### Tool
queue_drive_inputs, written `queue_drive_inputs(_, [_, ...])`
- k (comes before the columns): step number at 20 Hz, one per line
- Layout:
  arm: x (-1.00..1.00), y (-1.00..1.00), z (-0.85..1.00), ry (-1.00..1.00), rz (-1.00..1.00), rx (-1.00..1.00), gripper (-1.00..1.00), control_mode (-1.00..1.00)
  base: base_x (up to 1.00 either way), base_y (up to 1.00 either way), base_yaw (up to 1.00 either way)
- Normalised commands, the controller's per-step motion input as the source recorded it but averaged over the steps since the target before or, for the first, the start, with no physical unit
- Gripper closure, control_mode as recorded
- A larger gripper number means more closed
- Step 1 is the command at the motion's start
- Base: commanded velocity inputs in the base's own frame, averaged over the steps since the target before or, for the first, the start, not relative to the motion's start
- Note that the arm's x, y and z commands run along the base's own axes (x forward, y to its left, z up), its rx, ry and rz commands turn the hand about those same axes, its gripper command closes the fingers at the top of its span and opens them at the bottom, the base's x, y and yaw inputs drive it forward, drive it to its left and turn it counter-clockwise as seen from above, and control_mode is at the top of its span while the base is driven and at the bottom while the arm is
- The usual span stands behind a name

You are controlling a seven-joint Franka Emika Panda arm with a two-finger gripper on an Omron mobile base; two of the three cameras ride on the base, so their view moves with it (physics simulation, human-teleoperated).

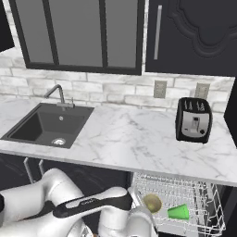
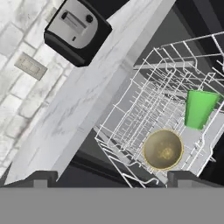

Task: Pick up the cup and bowl from the counter, place them in the dishwasher, and close the dishwasher door.

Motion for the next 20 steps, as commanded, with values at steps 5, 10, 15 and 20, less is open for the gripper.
queue_drive_inputs(5, [-0.67, -0.09, 0.0, -0.09, 0.03, 0.07, -1.0, -1.0, 0.0, 0.0, 0.0])
queue_drive_inputs(10, [-0.77, -0.13, 0.0, -0.11, 0.0, 0.01, -1.0, -1.0, 0.0, 0.0, 0.0])
queue_drive_inputs(15, [-0.65, -0.08, 0.0, -0.12, 0.0, 0.0, -1.0, -1.0, 0.0, 0.0, 0.0])
queue_drive_inputs(20, [-0.45, -0.07, 0.0, -0.12, 0.01, 0.04, -1.0, -1.0, 0.0, 0.0, 0.0])
